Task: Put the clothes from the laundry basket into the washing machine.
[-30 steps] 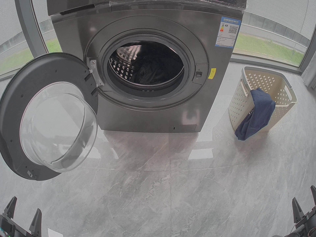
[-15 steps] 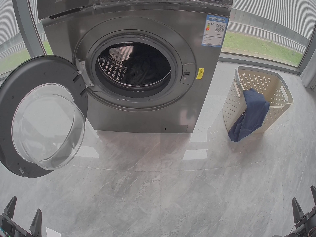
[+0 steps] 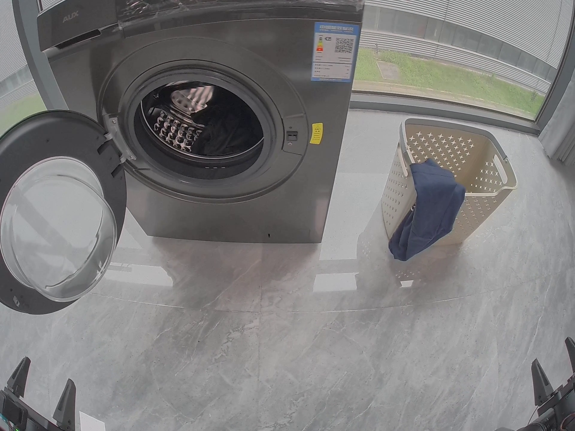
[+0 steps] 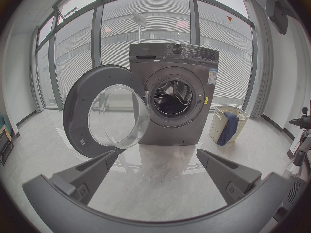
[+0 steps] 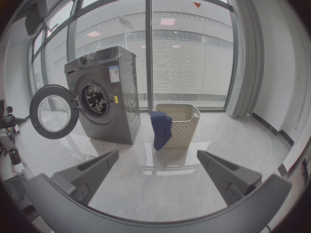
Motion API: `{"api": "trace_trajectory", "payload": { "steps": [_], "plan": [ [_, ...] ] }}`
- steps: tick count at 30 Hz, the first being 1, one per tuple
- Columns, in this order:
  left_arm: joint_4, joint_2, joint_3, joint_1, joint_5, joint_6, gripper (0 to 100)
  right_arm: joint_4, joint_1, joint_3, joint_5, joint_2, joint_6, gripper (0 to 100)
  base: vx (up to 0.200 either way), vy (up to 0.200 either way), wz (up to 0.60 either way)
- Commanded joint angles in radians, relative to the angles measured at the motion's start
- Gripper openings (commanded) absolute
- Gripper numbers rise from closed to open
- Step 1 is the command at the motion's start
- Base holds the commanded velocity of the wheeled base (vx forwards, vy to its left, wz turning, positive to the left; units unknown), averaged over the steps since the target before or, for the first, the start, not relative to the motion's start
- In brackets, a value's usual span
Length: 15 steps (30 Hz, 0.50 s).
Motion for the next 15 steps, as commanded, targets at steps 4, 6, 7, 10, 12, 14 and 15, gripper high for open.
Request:
{"api": "trace_trajectory", "payload": {
  "steps": [4, 6, 7, 10, 12, 14, 15],
  "plan": [
    [-0.001, -0.005, 0.014, 0.000, 0.004, -0.006, 100, 0.000, 0.000, 0.018, 0.003, -0.009, -0.003, 100, 0.000, 0.000, 0.00],
    [-0.001, -0.005, 0.016, 0.000, 0.004, -0.007, 100, 0.000, -0.002, 0.018, 0.002, -0.009, -0.002, 100, 0.000, 0.000, 0.00],
    [-0.001, -0.005, 0.014, 0.000, 0.004, -0.007, 100, 0.000, 0.000, 0.018, 0.002, -0.009, 0.000, 100, 0.000, -0.200, 0.00],
    [0.001, -0.005, 0.016, 0.000, 0.002, -0.004, 100, 0.000, 0.000, 0.018, 0.003, -0.009, -0.002, 100, 0.000, -0.200, 0.00],
    [-0.001, -0.004, 0.014, 0.000, 0.002, -0.004, 100, 0.000, 0.000, 0.018, 0.003, -0.009, -0.002, 100, 0.000, -0.200, 0.00],
    [-0.001, -0.005, 0.016, 0.000, 0.004, -0.006, 100, 0.000, 0.000, 0.018, 0.003, -0.009, -0.002, 100, 0.000, -0.200, 0.00],
    [-0.001, -0.005, 0.014, 0.000, 0.004, -0.007, 100, 0.000, 0.000, 0.018, 0.003, -0.009, -0.002, 100, 0.000, -0.200, 0.00]
  ]
}}
